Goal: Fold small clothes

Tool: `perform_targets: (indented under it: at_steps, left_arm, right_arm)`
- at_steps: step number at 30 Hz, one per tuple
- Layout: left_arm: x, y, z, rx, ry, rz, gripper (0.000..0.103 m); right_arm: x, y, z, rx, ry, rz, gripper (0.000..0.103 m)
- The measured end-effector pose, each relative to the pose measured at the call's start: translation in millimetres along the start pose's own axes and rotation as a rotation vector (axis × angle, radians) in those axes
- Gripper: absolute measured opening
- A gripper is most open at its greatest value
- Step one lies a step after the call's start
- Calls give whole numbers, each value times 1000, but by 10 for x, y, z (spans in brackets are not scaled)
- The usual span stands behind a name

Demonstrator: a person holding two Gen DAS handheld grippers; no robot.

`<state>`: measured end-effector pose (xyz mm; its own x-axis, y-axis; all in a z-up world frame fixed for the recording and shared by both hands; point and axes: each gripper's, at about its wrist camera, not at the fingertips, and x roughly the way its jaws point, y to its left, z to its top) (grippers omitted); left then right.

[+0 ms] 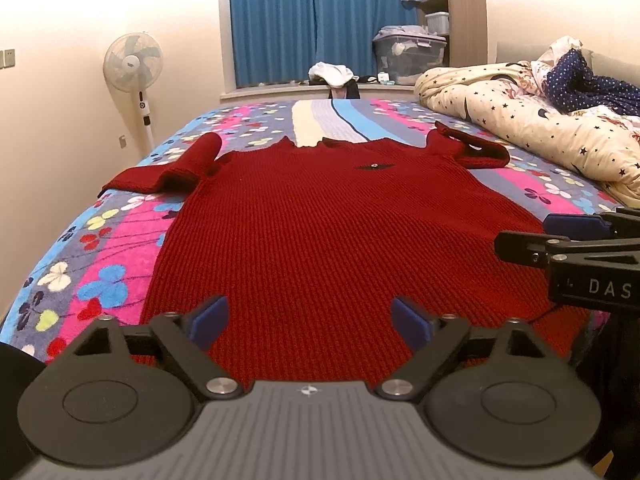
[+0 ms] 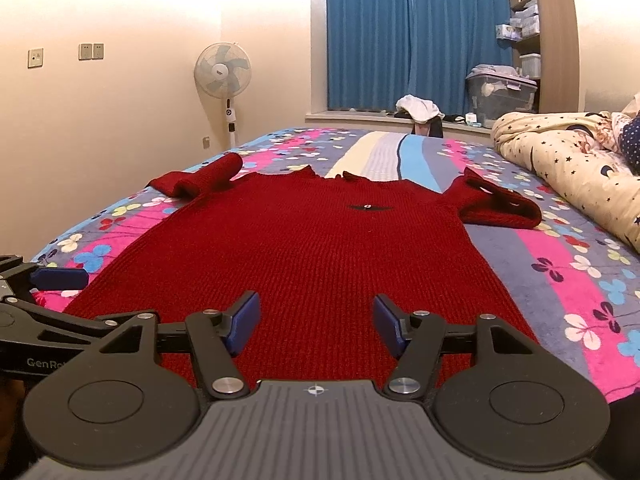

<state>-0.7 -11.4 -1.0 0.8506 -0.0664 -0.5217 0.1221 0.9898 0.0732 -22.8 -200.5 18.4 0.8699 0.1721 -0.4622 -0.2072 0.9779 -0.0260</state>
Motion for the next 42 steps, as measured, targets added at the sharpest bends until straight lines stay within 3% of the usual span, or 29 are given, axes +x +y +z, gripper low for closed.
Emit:
perform_targets:
  at_steps: [6, 9, 11, 12, 14, 16, 18, 20, 21, 22, 29, 34, 42]
  left_arm:
    - [-1, 11, 5, -9, 1, 0, 83]
    - [2, 13, 5, -10, 8, -6, 76]
    - [12, 13, 0, -5, 15, -13, 61]
    - [18, 5, 0, -1, 19, -12, 56]
    - [29, 2, -1, 7, 22, -19, 30]
    - [28, -6, -4, 13, 22, -24, 26]
    - [20, -16, -7, 21, 22, -28, 26]
    - [4, -16, -3, 22, 21, -41, 30]
    - [-2, -20, 2, 24, 23, -41, 34]
    - [-10, -21, 6, 25, 25, -37, 42]
    - [-158, 49, 174, -9, 43, -18, 58]
    - [-285, 161, 423, -73, 75, -29, 58]
    - [-244, 176, 929, -49, 32, -82, 58]
  right_arm:
    - [-3, -10, -3, 8, 1, 2, 59]
    - [18, -10, -8, 7, 11, 13, 45]
    - [16, -12, 0, 12, 9, 29, 25]
    - [14, -13, 3, 11, 7, 35, 22]
    - [22, -2, 0, 3, 10, 41, 19]
    - [26, 3, 0, 1, 15, 48, 19]
    - [10, -3, -4, 6, 20, 60, 26]
    - [-14, -10, -9, 8, 17, 63, 49]
    - [-25, -5, -12, 4, 13, 56, 51]
    - [-24, -4, -12, 1, 16, 52, 51]
    - [-61, -5, 77, 24, 13, 40, 51]
    - [-207, -17, 215, 48, -33, 27, 51]
    - [-389, -130, 412, 127, -94, -1, 50]
